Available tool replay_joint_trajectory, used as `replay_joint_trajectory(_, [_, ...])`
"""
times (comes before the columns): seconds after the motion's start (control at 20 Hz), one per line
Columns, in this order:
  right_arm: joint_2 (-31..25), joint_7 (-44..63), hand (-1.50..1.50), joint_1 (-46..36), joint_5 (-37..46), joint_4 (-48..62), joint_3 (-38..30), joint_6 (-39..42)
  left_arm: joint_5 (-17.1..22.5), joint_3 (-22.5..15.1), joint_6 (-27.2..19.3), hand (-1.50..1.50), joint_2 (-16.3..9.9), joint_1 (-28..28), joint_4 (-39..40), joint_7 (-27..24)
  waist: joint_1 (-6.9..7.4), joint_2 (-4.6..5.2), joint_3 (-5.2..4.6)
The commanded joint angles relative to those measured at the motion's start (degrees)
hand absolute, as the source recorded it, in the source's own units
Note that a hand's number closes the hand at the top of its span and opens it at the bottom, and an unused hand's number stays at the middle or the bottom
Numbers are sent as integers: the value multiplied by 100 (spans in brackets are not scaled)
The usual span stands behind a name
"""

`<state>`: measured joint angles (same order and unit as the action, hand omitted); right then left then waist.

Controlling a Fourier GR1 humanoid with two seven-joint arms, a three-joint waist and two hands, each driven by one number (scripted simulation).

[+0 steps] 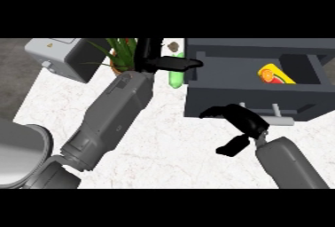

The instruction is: Pick up the cup, place it into the drawer and close the drawer

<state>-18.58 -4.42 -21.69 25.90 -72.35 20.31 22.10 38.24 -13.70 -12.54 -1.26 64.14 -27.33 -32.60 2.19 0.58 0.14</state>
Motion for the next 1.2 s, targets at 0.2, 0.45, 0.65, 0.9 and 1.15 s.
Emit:
replay_joint_trajectory(0.2, [284, -961, 150, -1144, 442, 2569, -438, -834, 17, -44, 331, -150, -369, -758, -611, 126, 409, 24, 6])
replay_joint_trajectory(0.45, [56, -1473, 150, -1881, 125, 3222, -1175, -1141, 47, -78, 468, -150, -452, -839, -908, 289, 592, 58, 14])
replay_joint_trajectory(0.65, [-63, -1573, 150, -2405, 5, 3720, -1577, -1431, 58, -140, 764, -150, -619, -1207, -1081, 260, 744, 117, 14])
replay_joint_trajectory(0.9, [-549, -1374, 150, -2885, -225, 4029, -2000, -1268, 112, -103, 855, -150, -779, -1060, -1244, 488, 902, 176, 14])
replay_joint_trajectory(1.15, [-734, -1371, 150, -2904, -439, 3944, -2180, -1096, 69, -238, 1072, -150, -823, -1355, -1421, 440, 1075, 198, 13])
